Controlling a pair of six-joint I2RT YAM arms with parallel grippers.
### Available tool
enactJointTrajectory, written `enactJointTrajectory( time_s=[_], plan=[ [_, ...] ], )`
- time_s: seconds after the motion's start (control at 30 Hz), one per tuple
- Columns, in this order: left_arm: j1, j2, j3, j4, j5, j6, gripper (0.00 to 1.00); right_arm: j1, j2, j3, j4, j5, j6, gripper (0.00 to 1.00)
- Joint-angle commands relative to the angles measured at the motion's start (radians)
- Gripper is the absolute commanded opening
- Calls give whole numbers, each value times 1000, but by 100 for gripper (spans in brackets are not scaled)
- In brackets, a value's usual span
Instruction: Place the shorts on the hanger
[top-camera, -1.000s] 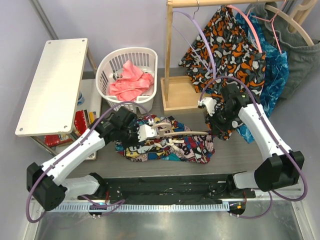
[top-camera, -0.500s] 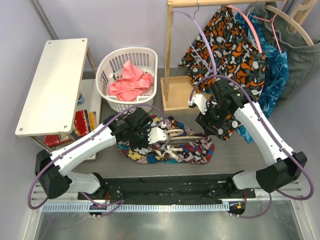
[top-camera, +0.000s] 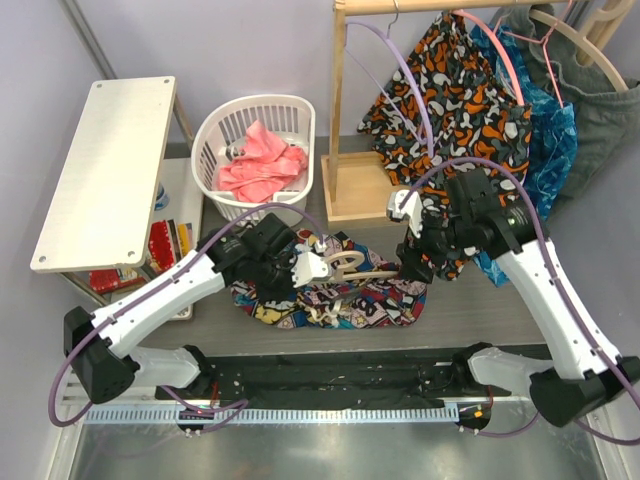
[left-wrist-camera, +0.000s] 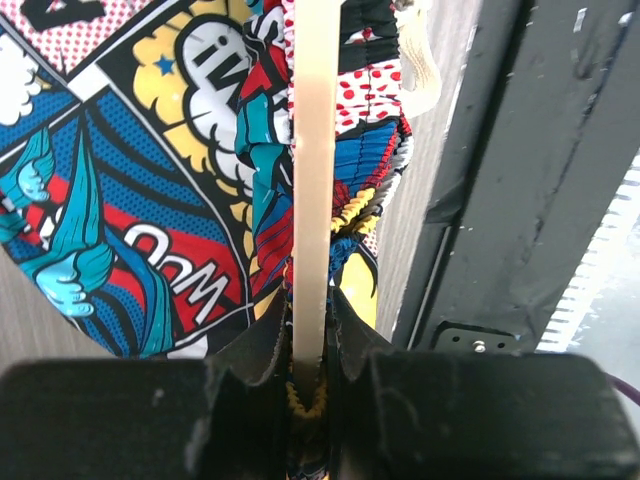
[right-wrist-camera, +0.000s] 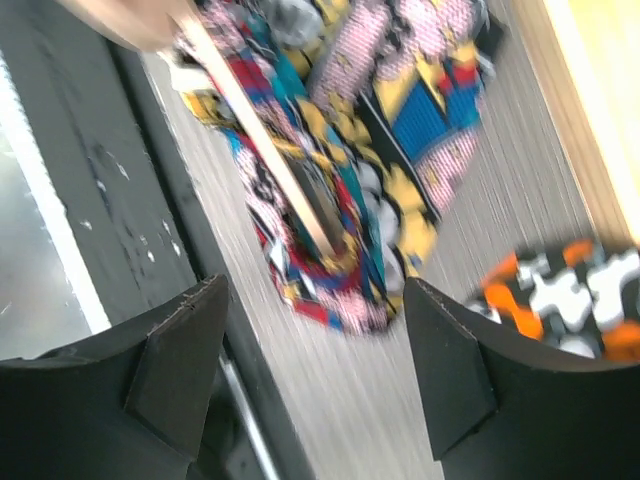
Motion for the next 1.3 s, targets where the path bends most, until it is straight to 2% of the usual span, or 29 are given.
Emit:
enactJointTrajectory(
  time_s=[0.0,0.1,0.3,0.43,0.8,0.9,0.93,0.97,1.07,1.1,1.17,1.2,1.27],
  plan=[
    [6,-50,44,52,86,-10,0,36,-106,-149,347,-221,38,77],
    [6,-64,43,55,106,-10,0,113,-118,-186,426,-203,46,75],
    [6,-74,44,63,135,-1,0,220,-69,-191,456,-157,24,68],
    [6,-77,67,54,147,3,0,285,-58,-196,476,-142,23,59],
    [6,-140,60,43,221,65,0,331,-106,-252,385,-109,-65,46],
    [6,-160,37,43,220,80,0,331,-118,-257,365,-99,-60,29],
    [6,-165,34,42,220,80,0,331,-127,-252,365,-97,-34,12],
    [6,-168,31,45,215,79,0,332,-132,-248,367,-92,-19,2],
    [6,-176,32,26,195,59,14,329,-155,-226,362,-71,38,1],
    [7,-179,41,20,197,56,26,331,-166,-216,358,-63,49,1],
    [16,-192,52,6,218,45,44,329,-199,-206,326,-43,65,1],
    [20,-200,60,6,217,36,58,331,-210,-196,312,-21,75,1],
    [36,-222,69,16,217,11,67,331,-241,-182,270,1,101,1]
  ],
)
